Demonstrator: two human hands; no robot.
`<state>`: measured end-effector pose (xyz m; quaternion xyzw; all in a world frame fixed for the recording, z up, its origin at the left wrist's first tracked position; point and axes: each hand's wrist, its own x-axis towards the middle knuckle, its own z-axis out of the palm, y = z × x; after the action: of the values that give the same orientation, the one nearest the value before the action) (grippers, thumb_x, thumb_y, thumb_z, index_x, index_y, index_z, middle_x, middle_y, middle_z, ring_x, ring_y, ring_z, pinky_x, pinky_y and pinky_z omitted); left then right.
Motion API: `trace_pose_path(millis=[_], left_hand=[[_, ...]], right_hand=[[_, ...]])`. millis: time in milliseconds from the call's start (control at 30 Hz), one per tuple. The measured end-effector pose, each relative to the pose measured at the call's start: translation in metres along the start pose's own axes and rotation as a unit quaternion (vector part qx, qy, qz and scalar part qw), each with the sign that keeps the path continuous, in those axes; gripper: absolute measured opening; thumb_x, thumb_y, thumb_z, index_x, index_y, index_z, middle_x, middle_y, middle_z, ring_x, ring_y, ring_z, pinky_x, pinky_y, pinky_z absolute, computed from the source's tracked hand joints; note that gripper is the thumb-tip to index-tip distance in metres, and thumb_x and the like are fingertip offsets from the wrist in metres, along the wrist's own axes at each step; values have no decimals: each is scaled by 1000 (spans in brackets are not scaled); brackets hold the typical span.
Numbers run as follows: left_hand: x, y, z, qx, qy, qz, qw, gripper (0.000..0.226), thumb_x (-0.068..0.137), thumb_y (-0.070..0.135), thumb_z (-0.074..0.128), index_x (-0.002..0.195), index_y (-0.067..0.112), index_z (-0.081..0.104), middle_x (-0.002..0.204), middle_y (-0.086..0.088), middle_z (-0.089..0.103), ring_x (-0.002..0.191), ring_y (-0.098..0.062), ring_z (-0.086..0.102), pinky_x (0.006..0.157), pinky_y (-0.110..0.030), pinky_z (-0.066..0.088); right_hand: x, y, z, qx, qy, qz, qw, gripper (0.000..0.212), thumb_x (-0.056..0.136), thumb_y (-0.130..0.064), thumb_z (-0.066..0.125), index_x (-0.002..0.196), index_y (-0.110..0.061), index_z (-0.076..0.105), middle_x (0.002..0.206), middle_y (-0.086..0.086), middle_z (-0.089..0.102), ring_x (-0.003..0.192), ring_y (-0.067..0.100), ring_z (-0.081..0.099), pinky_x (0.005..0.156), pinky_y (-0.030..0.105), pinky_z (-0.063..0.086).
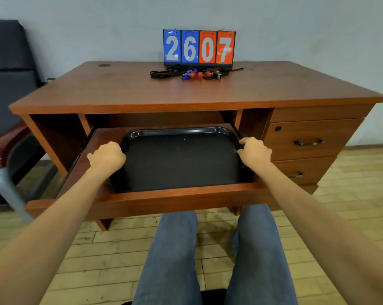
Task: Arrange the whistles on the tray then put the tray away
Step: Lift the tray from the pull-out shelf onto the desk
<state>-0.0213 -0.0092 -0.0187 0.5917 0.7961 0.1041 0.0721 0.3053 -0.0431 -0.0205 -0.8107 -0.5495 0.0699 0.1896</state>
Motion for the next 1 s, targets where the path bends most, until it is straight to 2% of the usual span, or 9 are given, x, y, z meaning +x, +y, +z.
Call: trace_pose_path(millis=[233,333,433,533,667,800,1000], left_hand=[[-4,-1,4,-105,-11,16,994,20,79,7,49,93,7,63,103,-19,63,98,-40,57,93,-45,44],[-6,1,0,-126,23,31,991,28,82,6,50,107,10,63,107,-18,64,101,-40,57,94,-47,45],[-7,-1,-1,-143,56,46,987,40,89,11,50,128,10,52,119,-16,62,109,-38,57,96,-50,46],[-8,1,-1,-195,87,50,976,43,91,12,51,133,10,47,126,-14,58,112,-35,56,95,-47,47],[-7,19,-7,-258,105,72,958,43,92,10,51,135,10,47,123,-13,56,113,-33,54,95,-44,44],[14,47,-21,-262,96,89,956,42,93,12,51,135,11,47,125,-13,58,112,-34,57,97,-46,46],[57,92,-44,-204,101,125,966,30,90,15,56,119,8,60,116,-13,65,111,-36,57,99,-49,44]], right_hand=[[0,16,-8,98,27,4,995,36,92,-13,53,127,-19,58,125,9,63,117,32,56,102,48,42],[-1,17,-16,127,58,-13,990,37,93,-14,53,129,-18,57,126,8,63,116,30,57,99,47,46],[-3,19,-20,175,94,-33,979,38,93,-12,54,131,-16,54,124,8,63,112,27,60,96,43,50],[-4,22,-23,222,128,-33,966,39,93,-11,55,131,-14,54,122,9,64,110,25,61,95,39,49],[4,25,-33,260,153,-17,953,39,92,-10,56,131,-14,55,123,9,64,112,23,61,95,35,49],[33,24,-48,256,163,-12,953,39,92,-10,56,131,-14,56,123,8,64,110,24,61,95,36,48],[94,20,-71,215,180,-15,960,36,91,-11,57,127,-13,59,124,9,65,112,27,61,96,41,49]])
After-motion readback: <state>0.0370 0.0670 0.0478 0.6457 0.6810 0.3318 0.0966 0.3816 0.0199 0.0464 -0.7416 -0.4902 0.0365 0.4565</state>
